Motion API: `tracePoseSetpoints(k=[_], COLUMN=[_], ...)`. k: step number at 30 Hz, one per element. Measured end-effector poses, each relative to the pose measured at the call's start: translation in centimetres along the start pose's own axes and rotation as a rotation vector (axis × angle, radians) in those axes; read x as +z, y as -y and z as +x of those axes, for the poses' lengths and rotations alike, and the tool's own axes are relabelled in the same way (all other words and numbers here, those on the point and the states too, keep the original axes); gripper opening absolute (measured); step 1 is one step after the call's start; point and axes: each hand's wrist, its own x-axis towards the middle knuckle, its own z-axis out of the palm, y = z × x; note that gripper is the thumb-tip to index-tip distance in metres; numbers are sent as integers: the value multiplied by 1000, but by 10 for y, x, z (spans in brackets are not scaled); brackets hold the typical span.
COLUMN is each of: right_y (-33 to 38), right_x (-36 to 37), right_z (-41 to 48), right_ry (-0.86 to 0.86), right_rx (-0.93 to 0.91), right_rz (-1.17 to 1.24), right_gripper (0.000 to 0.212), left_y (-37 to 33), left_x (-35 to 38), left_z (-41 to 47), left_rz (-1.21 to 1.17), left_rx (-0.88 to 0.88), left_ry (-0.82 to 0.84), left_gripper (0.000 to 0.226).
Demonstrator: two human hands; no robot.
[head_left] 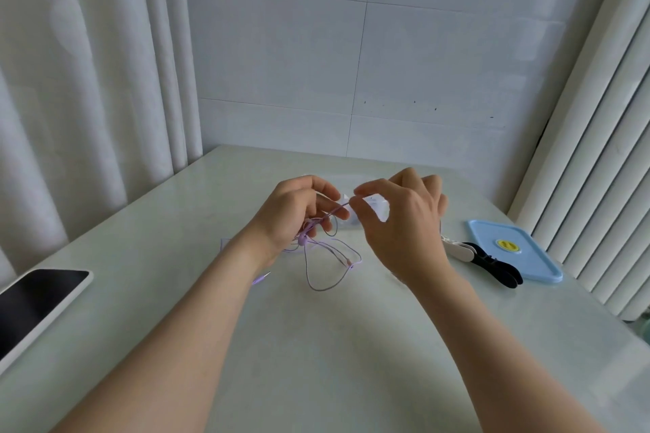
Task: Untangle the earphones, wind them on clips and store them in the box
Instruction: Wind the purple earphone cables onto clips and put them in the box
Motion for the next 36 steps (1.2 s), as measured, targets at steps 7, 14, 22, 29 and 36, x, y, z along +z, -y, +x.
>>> tracePoseSetpoints(k=[7, 14, 22, 29, 36], right_y=[-6, 9, 17, 11, 8], right_x=[3, -3, -17, -17, -17], right_z=[-1, 0, 6, 8, 9], right_ry=[-92, -102, -94, -93, 174], right_rx=[38, 262, 605, 648, 673], right_rz=[88, 561, 1229, 1054, 996], right_gripper=[6, 7, 18, 17, 20], left_y=[8, 17, 16, 18, 10], left_x=[0, 0, -3, -2, -1], left_z=[-1, 3, 7, 2, 6], left_rz=[144, 197, 274, 229, 72], left_rx=[-19, -48, -24, 30, 60], left_ry=[16, 0, -43, -56, -144], left_gripper=[48, 12, 26, 21, 27])
